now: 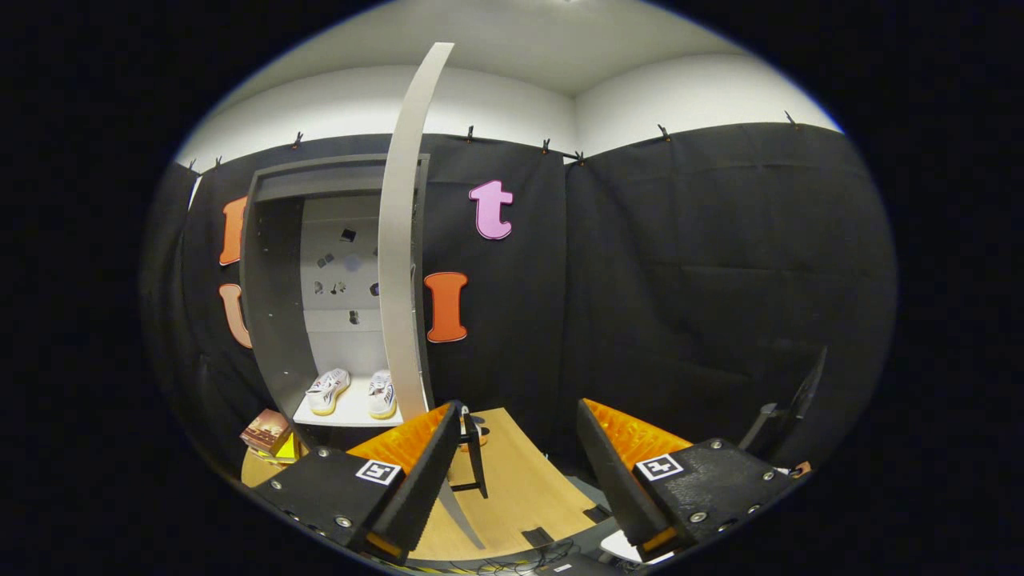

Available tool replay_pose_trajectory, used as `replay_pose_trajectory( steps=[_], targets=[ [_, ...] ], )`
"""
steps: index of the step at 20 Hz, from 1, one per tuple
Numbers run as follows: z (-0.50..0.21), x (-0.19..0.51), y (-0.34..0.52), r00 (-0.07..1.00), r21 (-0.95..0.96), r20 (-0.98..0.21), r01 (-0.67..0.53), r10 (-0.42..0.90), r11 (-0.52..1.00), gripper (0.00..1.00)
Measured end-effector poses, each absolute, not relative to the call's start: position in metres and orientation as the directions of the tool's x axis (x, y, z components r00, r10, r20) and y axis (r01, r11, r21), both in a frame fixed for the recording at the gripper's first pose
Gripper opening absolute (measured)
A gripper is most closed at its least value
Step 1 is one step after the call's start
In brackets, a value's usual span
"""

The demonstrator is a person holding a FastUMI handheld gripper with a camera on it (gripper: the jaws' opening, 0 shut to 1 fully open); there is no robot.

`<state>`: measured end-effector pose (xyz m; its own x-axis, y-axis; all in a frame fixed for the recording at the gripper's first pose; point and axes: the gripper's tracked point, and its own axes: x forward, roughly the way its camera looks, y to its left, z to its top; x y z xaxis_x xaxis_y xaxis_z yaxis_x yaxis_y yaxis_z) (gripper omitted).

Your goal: Open the shoe cabinet door, grab the shoes and put them into the shoe cabinet, then close the shoe cabinet door.

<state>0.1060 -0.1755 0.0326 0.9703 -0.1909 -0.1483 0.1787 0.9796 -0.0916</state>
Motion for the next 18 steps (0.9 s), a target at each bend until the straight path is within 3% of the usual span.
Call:
replay_pose_trajectory(
  steps=[9,18],
  targets=[
    [0.031,0.1,-0.141,0.976,-0.049,-0.161,0.141,-0.147,0.989,0.9],
    [0.03,0.094,-0.041,0.987,-0.03,-0.155,0.027,-0.031,0.999,0.89]
  ],
)
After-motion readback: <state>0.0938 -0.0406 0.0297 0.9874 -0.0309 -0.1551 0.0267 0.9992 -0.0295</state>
